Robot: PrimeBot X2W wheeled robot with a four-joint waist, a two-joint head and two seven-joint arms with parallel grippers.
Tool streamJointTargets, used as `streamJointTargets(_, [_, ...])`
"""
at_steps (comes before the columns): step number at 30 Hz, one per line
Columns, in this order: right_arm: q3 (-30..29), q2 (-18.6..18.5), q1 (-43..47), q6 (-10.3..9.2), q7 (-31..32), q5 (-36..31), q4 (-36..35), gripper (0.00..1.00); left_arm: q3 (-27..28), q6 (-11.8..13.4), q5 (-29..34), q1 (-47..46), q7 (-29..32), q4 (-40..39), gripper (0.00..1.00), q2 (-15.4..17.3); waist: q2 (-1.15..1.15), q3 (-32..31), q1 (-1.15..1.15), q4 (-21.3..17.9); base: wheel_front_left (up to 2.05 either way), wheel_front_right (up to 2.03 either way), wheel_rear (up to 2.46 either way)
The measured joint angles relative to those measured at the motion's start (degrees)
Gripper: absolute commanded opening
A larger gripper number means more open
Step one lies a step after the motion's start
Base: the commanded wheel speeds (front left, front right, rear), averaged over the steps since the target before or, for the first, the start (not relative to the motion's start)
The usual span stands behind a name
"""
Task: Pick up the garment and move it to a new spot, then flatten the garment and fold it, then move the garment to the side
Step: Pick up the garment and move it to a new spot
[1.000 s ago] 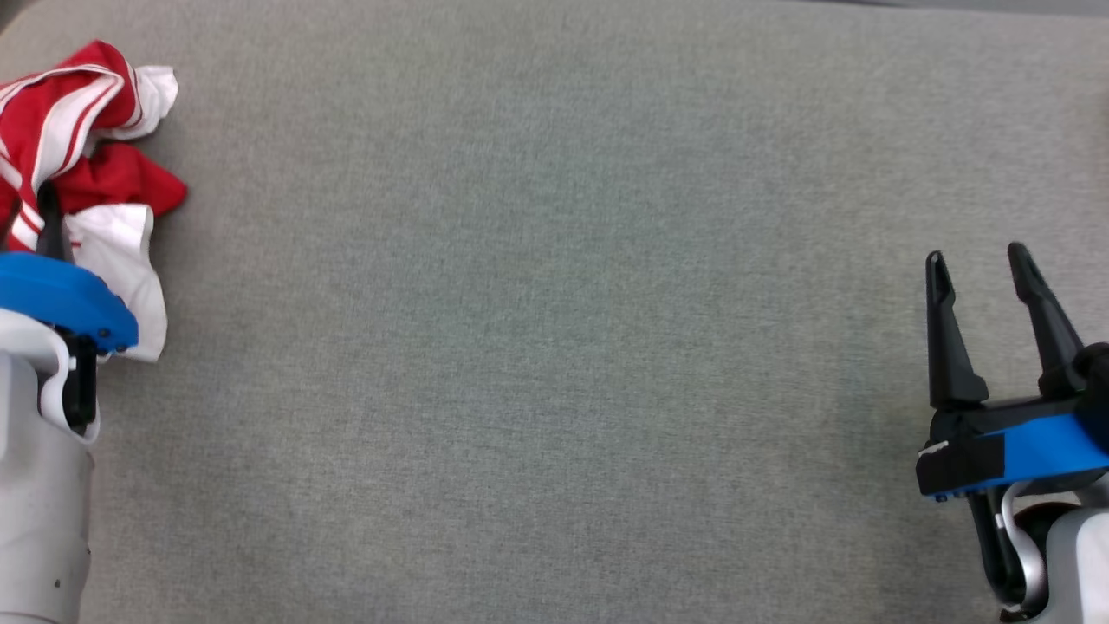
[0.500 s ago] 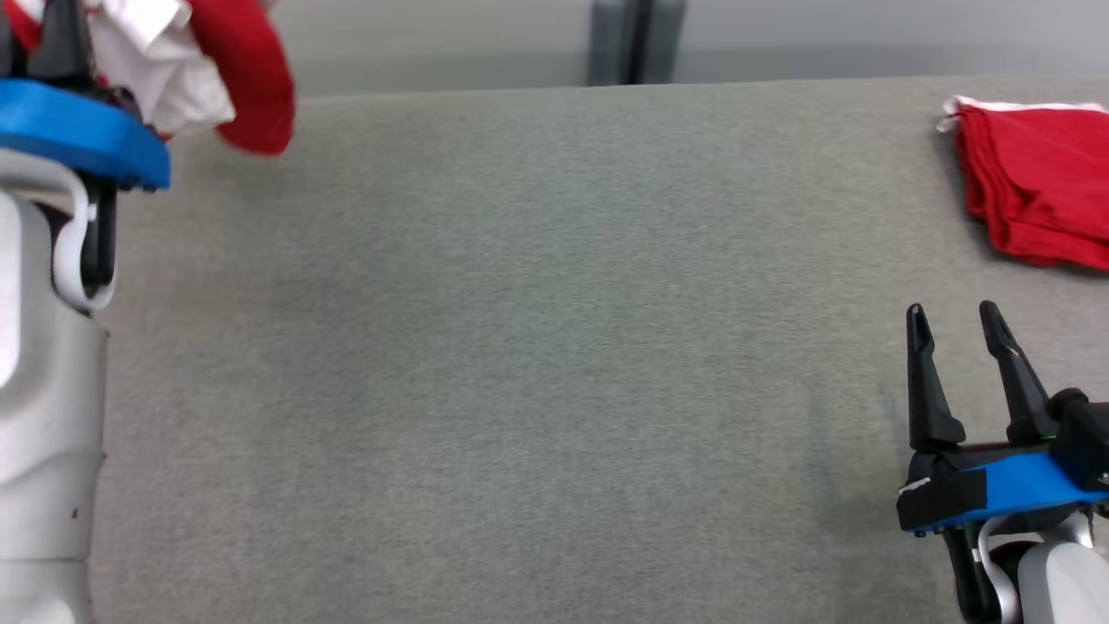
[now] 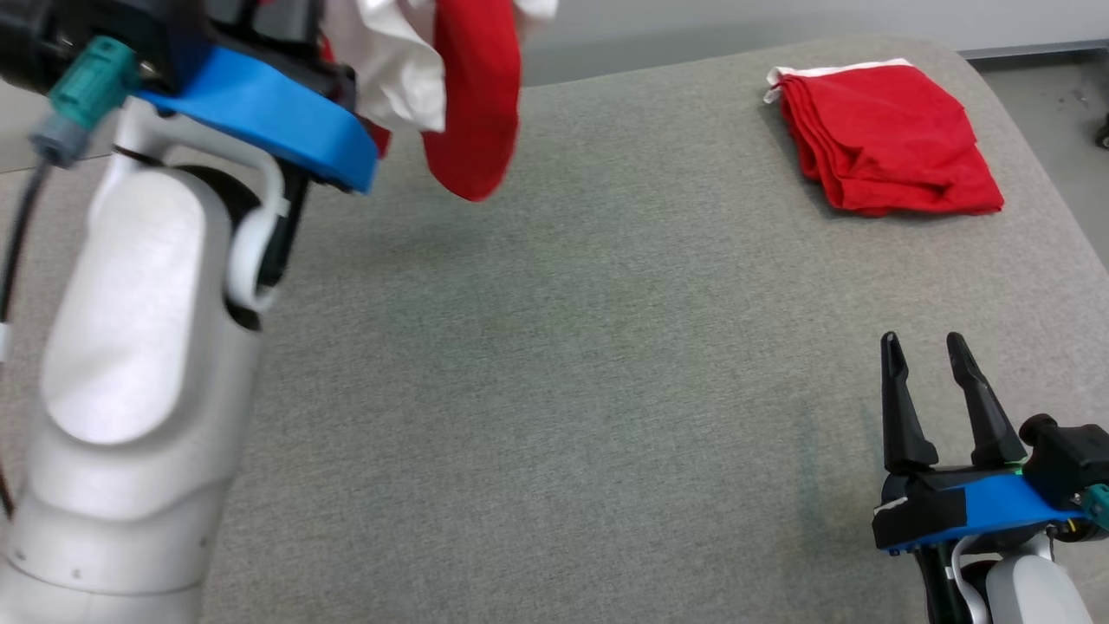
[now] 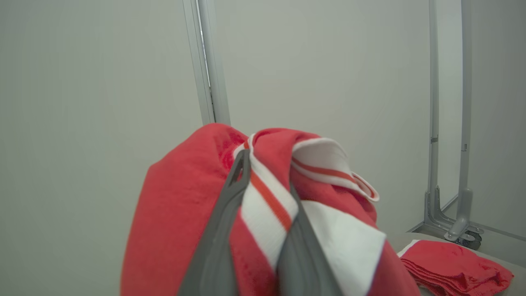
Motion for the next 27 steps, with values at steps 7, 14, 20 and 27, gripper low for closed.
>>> streamJointTargets(7, [0.4, 0.0, -0.8, 0.0, -1.2, 0.4, 1.6, 1.0, -4.5, 0.0, -0.5, 6.2, -0.1, 1.0, 0.0, -4.0, 0.0, 0.2, 0.0, -1.7, 0.0, 0.0, 0.0])
streamJointTargets(14, [0.5, 0.0, -1.1, 0.0, -1.7, 0.4, 2.6, 1.0, -9.4, -0.1, -1.5, 14.9, -2.4, 6.2, 0.0, -6.8, 0.0, 0.2, 0.0, -1.7, 0.0, 0.0, 0.0])
streamJointTargets(20, [0.4, 0.0, -1.1, 0.0, -1.9, 0.2, 3.4, 1.0, -14.0, -0.3, -1.6, 21.6, -4.6, 10.6, 0.0, -8.3, 0.0, -0.1, 0.0, -0.6, 0.0, 0.0, 0.0])
streamJointTargets(27, [0.6, 0.0, -0.9, 0.0, -1.8, -0.2, 4.1, 1.0, -16.4, 0.8, -1.4, 24.1, -8.9, 12.3, 1.0, -9.5, 0.0, -1.8, 0.0, 1.9, 0.0, 0.0, 0.0])
